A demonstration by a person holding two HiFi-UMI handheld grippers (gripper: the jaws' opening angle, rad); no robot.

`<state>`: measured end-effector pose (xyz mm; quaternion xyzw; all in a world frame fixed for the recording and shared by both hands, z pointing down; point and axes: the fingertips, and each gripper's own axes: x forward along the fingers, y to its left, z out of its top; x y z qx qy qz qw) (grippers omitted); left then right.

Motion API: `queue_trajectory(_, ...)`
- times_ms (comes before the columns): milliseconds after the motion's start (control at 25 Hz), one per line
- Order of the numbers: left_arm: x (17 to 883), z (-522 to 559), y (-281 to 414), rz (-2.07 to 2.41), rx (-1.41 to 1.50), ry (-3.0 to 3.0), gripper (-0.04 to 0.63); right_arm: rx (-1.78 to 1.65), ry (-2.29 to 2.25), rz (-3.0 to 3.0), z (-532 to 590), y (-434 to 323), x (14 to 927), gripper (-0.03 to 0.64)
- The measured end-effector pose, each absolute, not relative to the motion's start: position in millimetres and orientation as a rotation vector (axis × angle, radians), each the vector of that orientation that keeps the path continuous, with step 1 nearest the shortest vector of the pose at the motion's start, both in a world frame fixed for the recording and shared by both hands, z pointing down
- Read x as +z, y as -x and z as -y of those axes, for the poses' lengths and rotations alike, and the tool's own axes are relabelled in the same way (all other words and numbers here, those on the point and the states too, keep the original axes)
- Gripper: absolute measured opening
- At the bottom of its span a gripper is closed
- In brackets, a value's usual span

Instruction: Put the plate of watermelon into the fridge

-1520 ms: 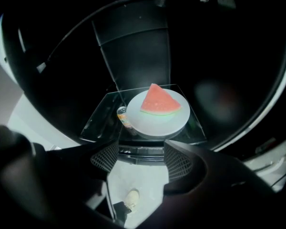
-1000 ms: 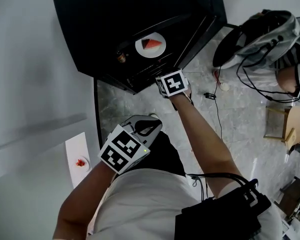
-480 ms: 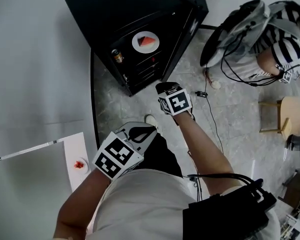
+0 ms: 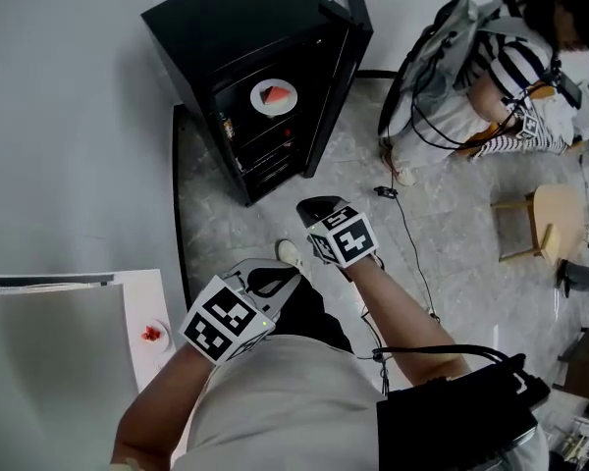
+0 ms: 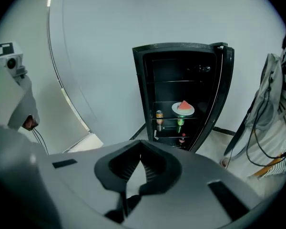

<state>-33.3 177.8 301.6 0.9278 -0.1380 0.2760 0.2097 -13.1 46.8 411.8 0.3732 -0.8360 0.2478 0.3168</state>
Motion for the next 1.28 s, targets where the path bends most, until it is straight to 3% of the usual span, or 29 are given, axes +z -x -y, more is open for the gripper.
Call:
queue_trajectory(680, 279, -270, 79, 0.438, 0.701, -2.592, 0.014, 0.509, -0.914, 2.257, -208, 33, 343, 0.015)
queue_trajectory(1280, 299, -294, 121, 0.513, 0.650, -2.517, 0.014, 0.409, -0.810, 2.278, -255, 71, 330, 0.014)
